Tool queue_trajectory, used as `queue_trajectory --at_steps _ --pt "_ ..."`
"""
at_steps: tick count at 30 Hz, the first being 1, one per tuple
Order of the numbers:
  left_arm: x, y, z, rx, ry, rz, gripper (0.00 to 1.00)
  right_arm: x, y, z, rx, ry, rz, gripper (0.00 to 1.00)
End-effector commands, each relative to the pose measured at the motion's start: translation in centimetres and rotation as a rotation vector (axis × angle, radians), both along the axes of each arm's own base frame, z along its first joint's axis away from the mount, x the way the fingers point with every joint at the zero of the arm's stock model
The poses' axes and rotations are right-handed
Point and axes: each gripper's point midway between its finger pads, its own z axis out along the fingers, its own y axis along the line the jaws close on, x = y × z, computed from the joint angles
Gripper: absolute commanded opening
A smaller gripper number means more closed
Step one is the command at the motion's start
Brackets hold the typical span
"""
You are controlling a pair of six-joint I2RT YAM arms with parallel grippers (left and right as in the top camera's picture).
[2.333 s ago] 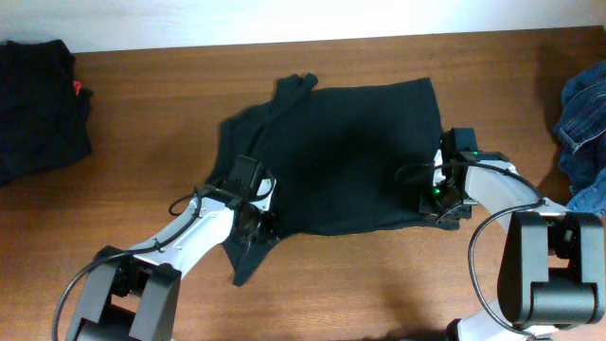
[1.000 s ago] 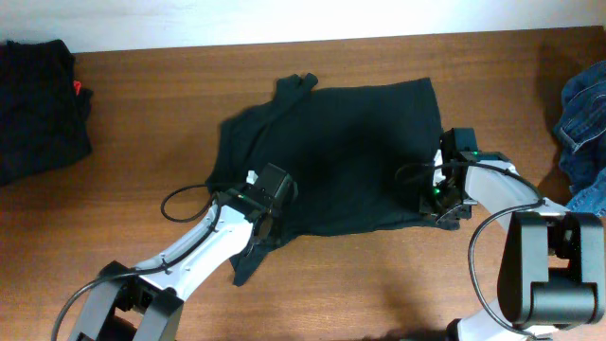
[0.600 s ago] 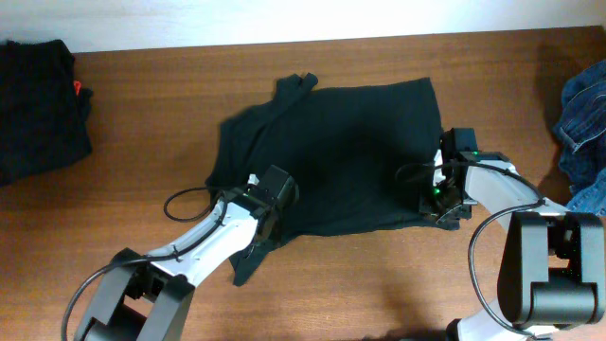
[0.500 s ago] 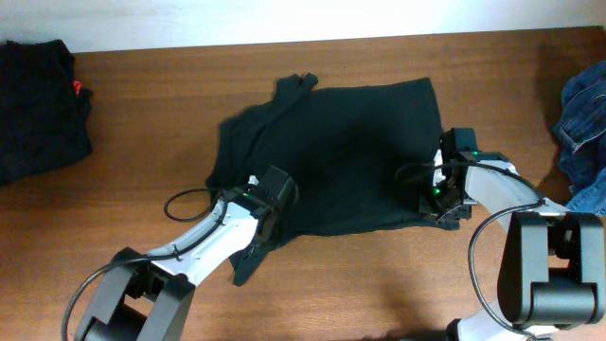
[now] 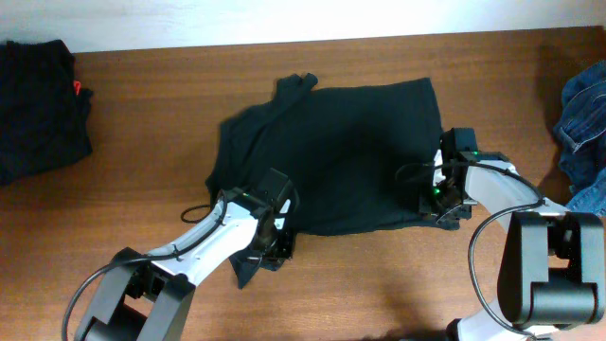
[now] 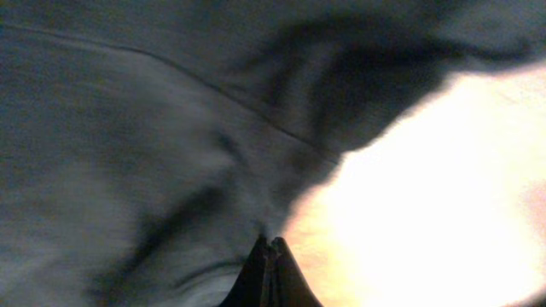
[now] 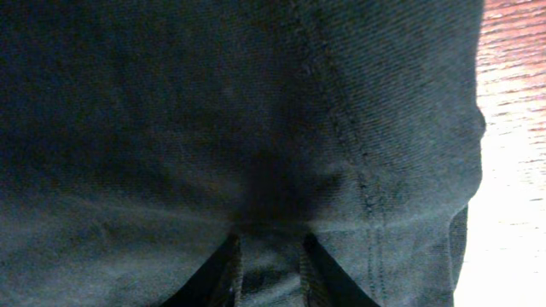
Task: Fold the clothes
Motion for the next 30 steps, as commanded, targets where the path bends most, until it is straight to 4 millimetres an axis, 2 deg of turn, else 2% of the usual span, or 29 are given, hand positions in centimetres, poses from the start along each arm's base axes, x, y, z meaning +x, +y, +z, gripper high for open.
queue_trajectory --at_steps 1,8,13,15,19,26,30 --pt "-1.1 -2.1 0.8 -0.122 0.054 -0.07 0.0 -0.9 0.8 -0.8 0.046 0.027 -0.005 0.28" --pt "0.8 -2.5 2.8 -0.131 -0.043 -0.074 0.01 -0.9 0.8 -0.8 0.046 0.028 -0.005 0.28" --pt "2.9 -0.3 3.1 0.025 -0.177 -0.045 0.0 -0.9 0.8 -0.8 0.046 0.028 -0.005 0.28" --pt "3.1 0.1 2.9 0.077 -0.207 -0.06 0.0 -0.9 0.8 -0.8 0.046 0.028 -0.005 0.28" --pt "2.8 -0.3 2.9 0.092 -0.223 -0.081 0.01 -0.9 0.8 -0.8 0.046 0.028 -0.005 0.28" --pt "3.8 1.1 2.9 0.226 -0.309 -0.025 0.0 -0.9 0.8 -0.8 0.046 0.028 -0.005 0.28" --pt "3.9 1.3 2.8 0.245 -0.318 -0.025 0.01 -0.9 0.8 -0.8 0.046 0.028 -0.005 0.28"
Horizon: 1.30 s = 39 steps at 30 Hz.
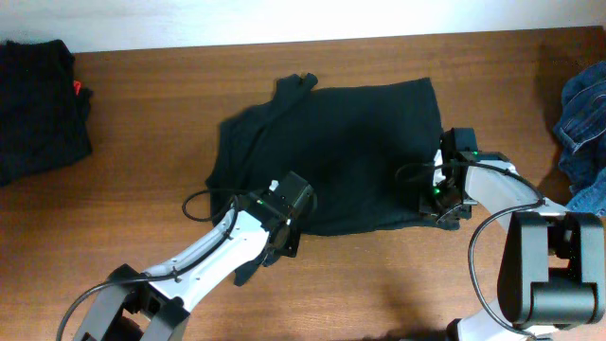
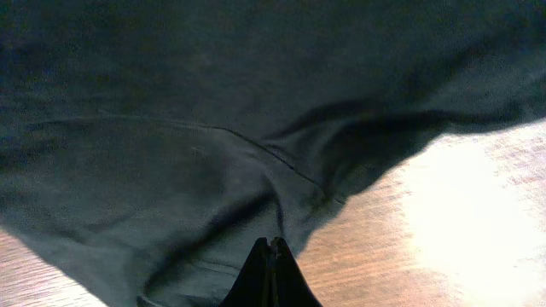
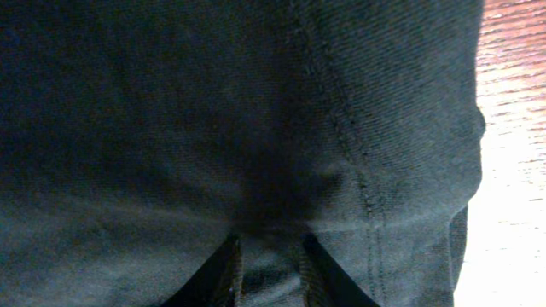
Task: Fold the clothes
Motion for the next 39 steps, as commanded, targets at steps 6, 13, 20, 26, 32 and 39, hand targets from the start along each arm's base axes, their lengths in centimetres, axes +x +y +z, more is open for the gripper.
queue_trajectory --at_steps 6,13,20,26,32,39 --pt "0.7 0.7 -0.8 0.063 -0.015 0.027 0.0 -0.9 0.8 -0.8 0.046 0.028 -0.005 0.28" --pt "-0.3 0.0 -3.2 0.05 0.076 0.019 0.01 -0.9 0.8 -0.8 0.046 0.028 -0.005 0.28" --pt "-2.9 -3.0 -3.1 -0.121 0.224 -0.045 0.0 -0.9 0.8 -0.8 0.046 0.028 -0.005 0.28" --pt "-5.8 -6.2 -2.2 -0.279 0.356 -0.089 0.0 -0.9 0.8 -0.8 0.046 0.028 -0.005 0.28" --pt "-7.6 -7.5 -2.2 -0.266 0.366 -0.164 0.0 -0.9 0.8 -0.8 0.046 0.028 -0.005 0.28" --pt "-6.9 -7.3 -1.5 -0.171 0.281 -0.157 0.0 -0.9 0.8 -0.8 0.046 0.028 -0.005 0.28"
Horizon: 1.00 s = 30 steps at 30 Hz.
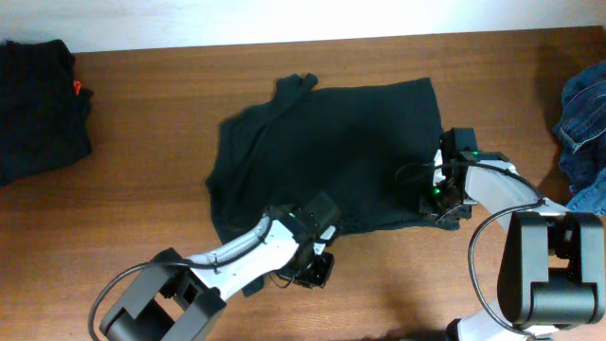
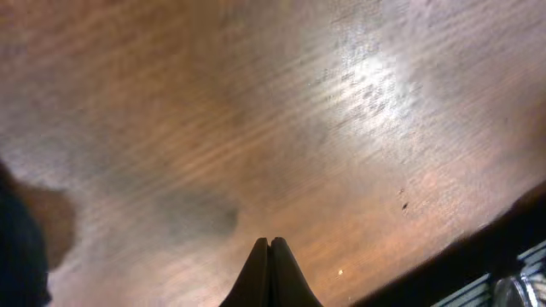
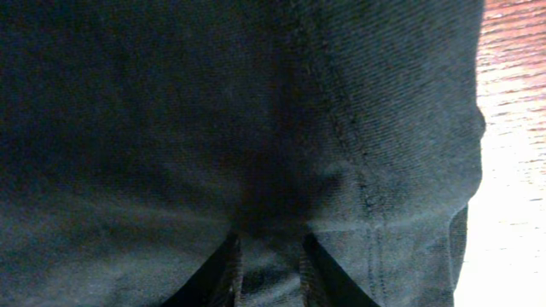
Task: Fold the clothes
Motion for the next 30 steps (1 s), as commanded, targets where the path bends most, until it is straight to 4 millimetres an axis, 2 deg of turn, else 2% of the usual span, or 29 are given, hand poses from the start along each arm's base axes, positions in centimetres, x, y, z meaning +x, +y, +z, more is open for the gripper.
queue_trajectory --at_steps 1,4,14,18,23,27,30 --pt "2.4 0.6 0.7 0.073 -0.109 0.046 0.0 -0.9 0.8 -0.8 0.046 0.028 -0.005 0.28" --pt "4.2 2.1 1.0 0.159 -0.214 0.086 0.0 -0.9 0.8 -0.8 0.046 0.028 -0.005 0.28" --pt "7.8 5.1 1.5 0.332 -0.428 0.126 0.0 -0.9 0.8 -0.8 0.046 0.028 -0.005 0.28" --pt "8.4 5.4 1.6 0.334 -0.444 0.141 0.0 -0.9 0.8 -0.8 0.046 0.028 -0.005 0.28" --pt "9.3 6.5 1.5 0.345 -0.435 0.186 0.0 -0.9 0.8 -0.8 0.046 0.027 -0.005 0.28" --pt "9.5 7.4 0.7 0.363 -0.417 0.209 0.0 -0.8 0.8 -0.8 0.046 0.027 -0.005 0.28" --pt "8.9 6.8 -0.4 0.343 -0.369 0.2 0.0 -0.9 0.8 -0.8 0.046 0.027 -0.005 0.28"
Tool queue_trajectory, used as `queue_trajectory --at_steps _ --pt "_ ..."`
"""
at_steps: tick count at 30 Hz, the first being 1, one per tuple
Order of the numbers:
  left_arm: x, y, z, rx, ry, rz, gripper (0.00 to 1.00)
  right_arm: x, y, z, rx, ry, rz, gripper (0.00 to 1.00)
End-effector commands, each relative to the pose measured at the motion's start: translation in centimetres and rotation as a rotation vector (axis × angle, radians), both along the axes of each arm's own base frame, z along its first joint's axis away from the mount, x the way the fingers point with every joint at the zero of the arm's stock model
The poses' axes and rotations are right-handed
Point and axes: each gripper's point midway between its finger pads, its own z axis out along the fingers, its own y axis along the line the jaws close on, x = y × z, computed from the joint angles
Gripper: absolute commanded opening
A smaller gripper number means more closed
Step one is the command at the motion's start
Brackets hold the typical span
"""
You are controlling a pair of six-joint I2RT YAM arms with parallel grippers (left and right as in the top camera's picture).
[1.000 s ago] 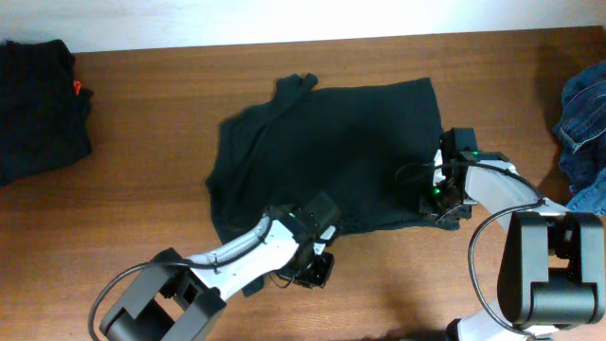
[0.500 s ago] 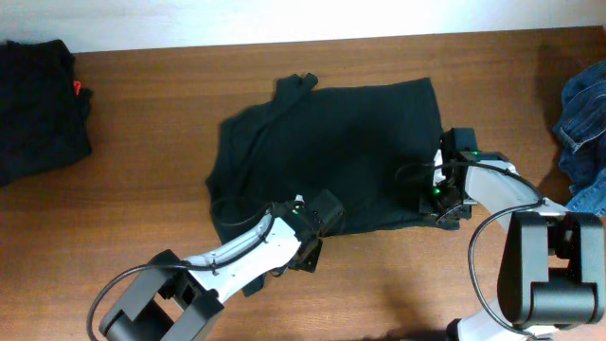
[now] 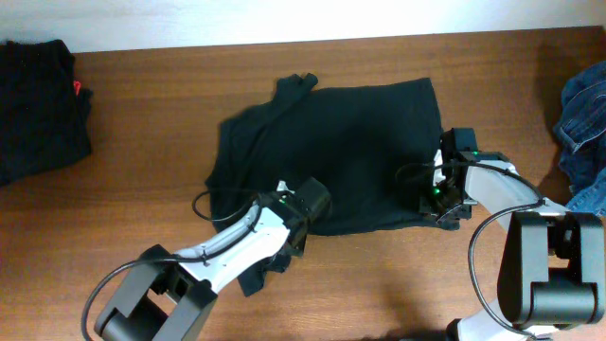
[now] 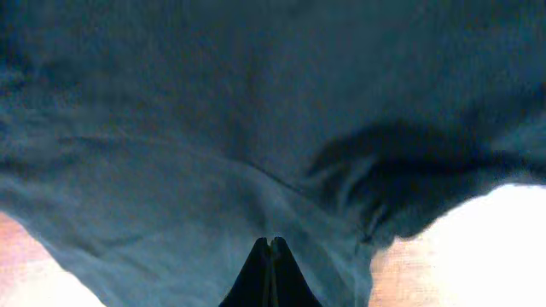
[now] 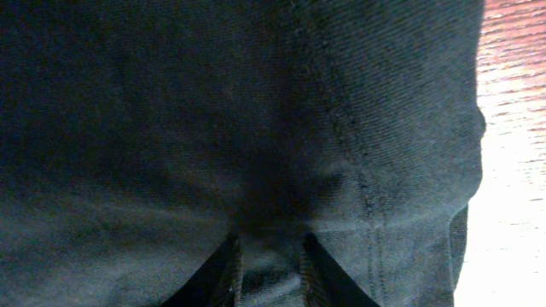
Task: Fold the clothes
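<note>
A dark T-shirt lies spread flat in the middle of the wooden table. My left gripper is at the shirt's near-left edge. In the left wrist view it is shut, tips pressed together with nothing between them, just above the wrinkled cloth. A dark flap of the shirt shows beside the left arm. My right gripper sits on the shirt's near-right corner. In its wrist view it has a fold of the hem between its fingers.
A pile of black clothes lies at the far left. Blue denim is heaped at the right edge. Bare wood runs along the near side of the shirt and past its right hem.
My left gripper was shut over bare wood just in front of the shirt's near hem. It is now back over the shirt's near-left edge, still shut. The right gripper and the shirt look unchanged.
The left gripper, shut, was at the shirt's near-left hem, then a little farther right on the cloth, then off the shirt over bare table, and now it is on the cloth again. The right gripper stayed on the near-right corner throughout.
</note>
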Motion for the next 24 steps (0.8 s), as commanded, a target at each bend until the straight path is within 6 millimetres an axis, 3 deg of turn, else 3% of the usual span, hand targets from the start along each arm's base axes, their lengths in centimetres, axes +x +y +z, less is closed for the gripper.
queue_trajectory --at_steps 1,7,11,24 --pt "-0.7 -0.5 -1.2 -0.018 0.052 0.007 0.0 -0.8 0.8 -0.8 0.046 0.027 -0.005 0.28" --pt "-3.6 -1.7 -1.7 -0.1 0.211 -0.017 0.0 -0.8 0.8 -0.8 0.046 0.027 -0.005 0.28" --pt "-5.6 -1.4 -1.6 -0.101 0.303 -0.012 0.0 -0.8 0.8 -0.8 0.046 0.027 -0.005 0.28" --pt "-7.8 0.2 -3.1 -0.049 0.383 -0.01 0.0 -0.9 0.3 -0.9 0.013 0.03 -0.006 0.28"
